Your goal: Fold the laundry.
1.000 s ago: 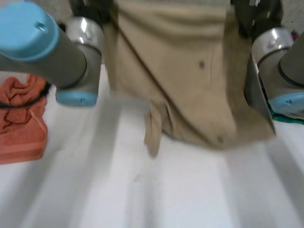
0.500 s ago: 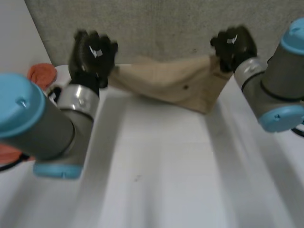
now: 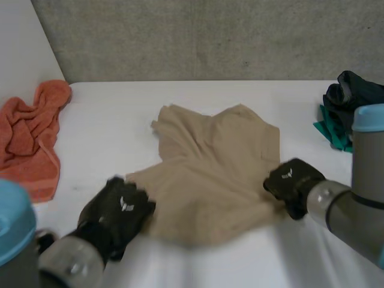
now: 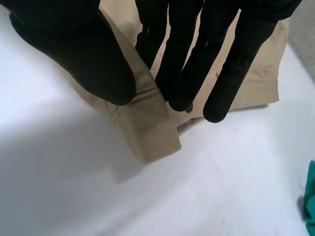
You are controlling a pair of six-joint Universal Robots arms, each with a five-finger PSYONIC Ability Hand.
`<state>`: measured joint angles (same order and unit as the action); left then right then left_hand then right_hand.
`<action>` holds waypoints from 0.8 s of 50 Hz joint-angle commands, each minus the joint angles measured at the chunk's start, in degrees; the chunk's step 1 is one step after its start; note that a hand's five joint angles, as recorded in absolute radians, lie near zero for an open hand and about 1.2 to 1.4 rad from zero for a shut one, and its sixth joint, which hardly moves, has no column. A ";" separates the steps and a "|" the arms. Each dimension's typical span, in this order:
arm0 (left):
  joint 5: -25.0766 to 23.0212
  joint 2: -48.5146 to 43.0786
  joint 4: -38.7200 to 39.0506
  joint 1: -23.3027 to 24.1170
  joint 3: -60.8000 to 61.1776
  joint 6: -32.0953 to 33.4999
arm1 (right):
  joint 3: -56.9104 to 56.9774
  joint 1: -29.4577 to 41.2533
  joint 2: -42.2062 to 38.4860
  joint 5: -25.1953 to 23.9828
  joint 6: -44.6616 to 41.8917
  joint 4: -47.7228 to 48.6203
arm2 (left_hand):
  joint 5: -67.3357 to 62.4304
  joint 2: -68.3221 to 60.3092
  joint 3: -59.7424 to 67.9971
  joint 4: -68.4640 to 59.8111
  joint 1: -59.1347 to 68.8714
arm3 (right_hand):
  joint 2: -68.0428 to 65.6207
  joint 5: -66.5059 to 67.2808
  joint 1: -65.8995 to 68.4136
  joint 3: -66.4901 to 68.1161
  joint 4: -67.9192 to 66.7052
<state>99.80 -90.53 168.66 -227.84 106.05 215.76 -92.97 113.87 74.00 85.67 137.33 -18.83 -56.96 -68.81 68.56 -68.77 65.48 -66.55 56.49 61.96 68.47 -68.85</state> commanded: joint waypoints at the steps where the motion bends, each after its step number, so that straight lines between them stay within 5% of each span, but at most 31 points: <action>1: -1.01 3.51 -9.67 4.76 1.61 -0.34 | -5.38 -0.49 5.00 0.29 -9.61 -6.13 | -13.04 -11.19 11.44 -11.23 14.52 | -13.45 13.51 18.04 11.53 -11.15; 8: -0.75 1.68 -3.97 5.22 0.73 -0.78 | -5.64 -0.41 5.19 -1.64 -3.75 3.17 | -13.04 -11.19 11.44 -11.23 14.52 | -13.45 13.51 18.04 11.53 -11.15; 15: -0.48 0.00 6.50 -1.28 -0.76 -1.04 | -6.79 -0.49 5.01 -2.87 6.19 12.93 | -13.04 -11.19 11.44 -11.23 14.52 | -13.45 13.51 18.04 11.53 -11.15; 19: -0.31 -3.50 11.68 -3.22 -2.78 -1.04 | -5.82 -0.58 5.01 -4.11 9.53 16.90 | -13.04 -11.19 11.44 -11.23 14.52 | 24.95 -24.90 -20.37 -26.87 27.25; 29: 0.40 -16.78 14.94 -4.01 -11.48 -2.62 | -0.20 -2.07 6.85 -4.46 14.55 7.59 | -13.04 -11.19 11.44 -11.23 14.52 | 45.02 -44.96 -40.43 -46.93 47.31; 40: 1.71 -21.27 15.12 -4.36 -15.70 -3.06 | -3.00 -5.77 15.11 -7.09 15.08 -3.67 | -13.04 -11.19 11.44 -11.23 14.52 | 47.05 -46.99 -42.46 -48.96 49.34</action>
<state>100.34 -110.39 183.80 -232.08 91.93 212.68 -93.18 109.60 85.55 79.99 152.38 -19.24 -56.96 -68.81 68.55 -68.77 65.43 -22.39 8.73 21.98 21.49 -20.45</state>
